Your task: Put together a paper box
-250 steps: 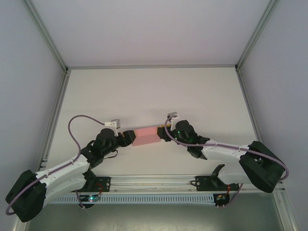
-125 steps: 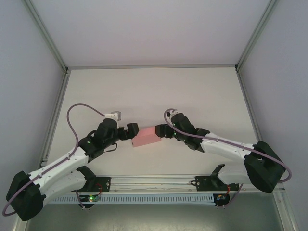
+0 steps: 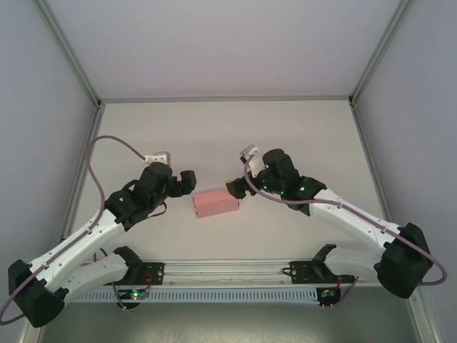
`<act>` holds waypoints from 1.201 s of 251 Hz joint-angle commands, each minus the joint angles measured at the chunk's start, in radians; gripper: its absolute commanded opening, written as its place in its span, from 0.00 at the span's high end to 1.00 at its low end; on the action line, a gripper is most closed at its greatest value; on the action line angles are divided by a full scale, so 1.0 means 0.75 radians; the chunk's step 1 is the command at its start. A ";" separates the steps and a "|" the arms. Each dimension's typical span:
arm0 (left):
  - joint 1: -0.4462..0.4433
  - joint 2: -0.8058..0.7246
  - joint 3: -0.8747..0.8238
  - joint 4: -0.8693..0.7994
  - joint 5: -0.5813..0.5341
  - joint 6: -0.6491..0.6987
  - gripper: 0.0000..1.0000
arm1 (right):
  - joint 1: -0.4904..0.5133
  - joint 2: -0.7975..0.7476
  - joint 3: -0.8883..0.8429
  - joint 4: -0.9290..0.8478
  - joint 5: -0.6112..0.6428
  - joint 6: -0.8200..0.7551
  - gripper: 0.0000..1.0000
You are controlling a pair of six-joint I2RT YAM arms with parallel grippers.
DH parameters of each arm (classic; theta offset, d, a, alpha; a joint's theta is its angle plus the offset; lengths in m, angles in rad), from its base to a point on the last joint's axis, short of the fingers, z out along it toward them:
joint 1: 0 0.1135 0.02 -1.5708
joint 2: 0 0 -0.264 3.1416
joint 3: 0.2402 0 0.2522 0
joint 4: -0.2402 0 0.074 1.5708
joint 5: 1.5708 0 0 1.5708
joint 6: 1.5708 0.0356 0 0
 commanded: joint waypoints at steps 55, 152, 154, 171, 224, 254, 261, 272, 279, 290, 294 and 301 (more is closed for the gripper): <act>0.007 0.025 0.075 -0.092 0.023 0.102 0.00 | 0.064 0.317 0.321 -0.485 -0.282 -1.008 0.02; 0.011 0.041 0.085 -0.100 0.030 0.127 0.00 | 0.177 0.661 0.490 -0.607 -0.076 -1.120 0.08; 0.011 0.041 0.084 -0.100 0.030 0.127 0.00 | 0.178 0.664 0.490 -0.608 -0.075 -1.118 0.09; 0.012 0.041 0.086 -0.102 0.034 0.127 0.00 | 0.189 0.680 0.486 -0.594 -0.050 -1.108 0.16; 0.013 0.036 0.076 -0.093 0.038 0.134 0.00 | 0.209 0.677 0.468 -0.557 0.051 -1.064 0.43; 0.014 0.031 0.072 -0.098 0.029 0.134 0.00 | 0.227 0.640 0.443 -0.503 0.156 -1.024 0.45; 0.013 0.027 0.070 -0.098 0.029 0.133 0.00 | 0.231 0.625 0.433 -0.476 0.194 -1.011 0.48; 0.014 0.026 0.069 -0.096 0.027 0.132 0.00 | 0.238 0.600 0.413 -0.428 0.255 -0.994 0.54; 0.013 0.023 0.068 -0.097 0.026 0.132 0.00 | 0.243 0.582 0.396 -0.393 0.296 -0.984 0.56; 0.014 0.021 0.067 -0.096 0.029 0.131 0.00 | 0.248 0.549 0.369 -0.337 0.374 -0.969 0.60; 0.015 0.020 0.067 -0.096 0.030 0.129 0.00 | 0.249 0.539 0.359 -0.317 0.399 -0.964 0.61; 0.014 0.019 0.066 -0.094 0.030 0.126 0.00 | 0.250 0.521 0.340 -0.276 0.453 -0.958 0.62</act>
